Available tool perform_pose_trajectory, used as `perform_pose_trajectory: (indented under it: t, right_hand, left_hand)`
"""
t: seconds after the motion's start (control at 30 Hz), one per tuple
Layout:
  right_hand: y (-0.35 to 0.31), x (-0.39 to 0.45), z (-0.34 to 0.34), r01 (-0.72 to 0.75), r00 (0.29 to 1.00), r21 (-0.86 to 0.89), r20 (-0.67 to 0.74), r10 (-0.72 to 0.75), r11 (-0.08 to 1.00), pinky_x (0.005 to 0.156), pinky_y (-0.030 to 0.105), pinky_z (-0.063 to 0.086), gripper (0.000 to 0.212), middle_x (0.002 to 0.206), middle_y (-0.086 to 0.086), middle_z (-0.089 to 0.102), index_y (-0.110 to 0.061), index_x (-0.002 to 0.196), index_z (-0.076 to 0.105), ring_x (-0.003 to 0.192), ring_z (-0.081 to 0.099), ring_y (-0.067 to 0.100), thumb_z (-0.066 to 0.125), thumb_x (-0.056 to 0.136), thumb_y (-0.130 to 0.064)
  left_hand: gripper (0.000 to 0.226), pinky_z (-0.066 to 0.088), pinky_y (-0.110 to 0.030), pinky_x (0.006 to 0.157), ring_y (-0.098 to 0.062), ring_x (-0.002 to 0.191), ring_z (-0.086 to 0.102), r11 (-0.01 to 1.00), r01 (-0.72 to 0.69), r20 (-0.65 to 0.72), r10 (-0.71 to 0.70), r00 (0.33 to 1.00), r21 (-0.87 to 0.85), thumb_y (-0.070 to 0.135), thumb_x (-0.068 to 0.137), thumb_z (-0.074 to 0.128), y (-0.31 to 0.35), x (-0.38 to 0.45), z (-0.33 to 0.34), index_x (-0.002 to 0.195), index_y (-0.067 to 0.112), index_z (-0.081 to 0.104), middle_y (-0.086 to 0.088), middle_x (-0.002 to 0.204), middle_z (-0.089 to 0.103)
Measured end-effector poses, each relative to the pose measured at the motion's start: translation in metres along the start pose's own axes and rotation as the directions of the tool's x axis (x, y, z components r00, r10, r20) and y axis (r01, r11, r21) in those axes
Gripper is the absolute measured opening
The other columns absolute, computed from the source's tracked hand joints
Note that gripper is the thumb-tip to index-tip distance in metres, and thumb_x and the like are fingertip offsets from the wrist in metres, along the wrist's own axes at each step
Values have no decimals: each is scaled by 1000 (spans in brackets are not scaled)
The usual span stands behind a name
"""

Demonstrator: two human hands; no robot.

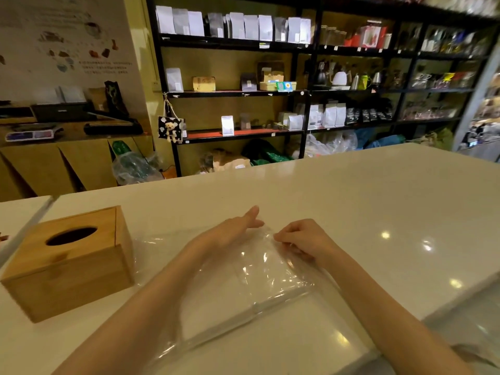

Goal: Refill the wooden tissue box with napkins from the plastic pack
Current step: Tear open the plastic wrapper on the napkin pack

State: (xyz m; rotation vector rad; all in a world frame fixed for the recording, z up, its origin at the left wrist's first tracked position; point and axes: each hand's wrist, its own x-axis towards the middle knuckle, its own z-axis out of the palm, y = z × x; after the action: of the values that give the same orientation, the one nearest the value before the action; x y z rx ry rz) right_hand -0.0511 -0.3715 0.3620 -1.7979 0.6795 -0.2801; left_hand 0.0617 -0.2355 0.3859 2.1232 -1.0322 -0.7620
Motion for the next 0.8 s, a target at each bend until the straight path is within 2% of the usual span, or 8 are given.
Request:
perform_pose_trajectory:
  t: [0.07,0.13,0.27,0.37,0.43,0.53,0.7,0.8]
  right_hand:
    - [2,1,2,4,1000,5,-13,-4,1000,32,13,27,15,47,0,53,-10,65,64,26,39,3,68,78,-13]
    - [3,2,3,15,999,3,-33,-15,1000,32,14,28,15,49,2,54,-9,65,64,27,40,3,68,79,-12]
    - [4,3,3,74,994,-12,-77,-75,997,32,11,33,11,52,2,54,-6,70,65,28,43,-2,67,80,-9]
    - [4,4,2,132,987,18,-93,-129,991,38,9,38,7,55,6,57,-2,75,66,32,47,-2,67,79,-7]
    - [4,3,2,167,982,28,-94,-164,985,40,9,38,8,55,6,57,1,78,66,33,47,-2,67,79,-6]
    - [2,1,2,218,973,39,-83,-215,975,40,8,36,7,55,5,57,0,76,65,35,48,-2,66,81,-5]
    - [-8,-6,-4,267,963,144,-78,-259,953,38,8,31,15,51,1,56,-10,69,62,33,40,-1,64,84,-7]
    - [-11,-7,-7,250,968,159,-51,-244,955,39,12,30,14,47,-6,58,-14,69,64,36,37,3,66,83,-12]
  left_hand:
    - [68,27,-19,91,-8,117,43,991,48,42,-43,998,-127,58,90,11,-3,0,3,131,18,48,2,143,44]
    - [69,29,-17,89,-5,113,46,979,75,66,-64,996,-187,60,89,12,-6,0,6,131,19,48,4,141,46]
    - [68,23,-18,98,-6,122,42,971,60,69,-45,997,-232,57,91,8,-8,1,9,137,17,40,3,144,42]
    - [68,24,-20,106,-8,127,42,949,60,64,-42,997,-308,58,91,10,-12,4,10,137,17,40,1,143,45]
    - [69,28,-20,103,-9,127,44,942,60,66,-41,997,-329,59,90,11,-14,6,9,135,17,42,1,140,48]
    - [70,36,-14,91,-8,122,46,938,63,80,-38,996,-341,59,90,8,-14,5,7,134,16,43,3,135,51]
    - [71,25,-17,100,-5,121,44,946,48,93,-19,995,-320,53,93,4,-11,5,8,133,12,45,6,132,48]
    - [69,30,-16,98,-7,117,50,946,38,88,-10,996,-322,54,93,8,-13,7,6,120,12,56,1,126,56]
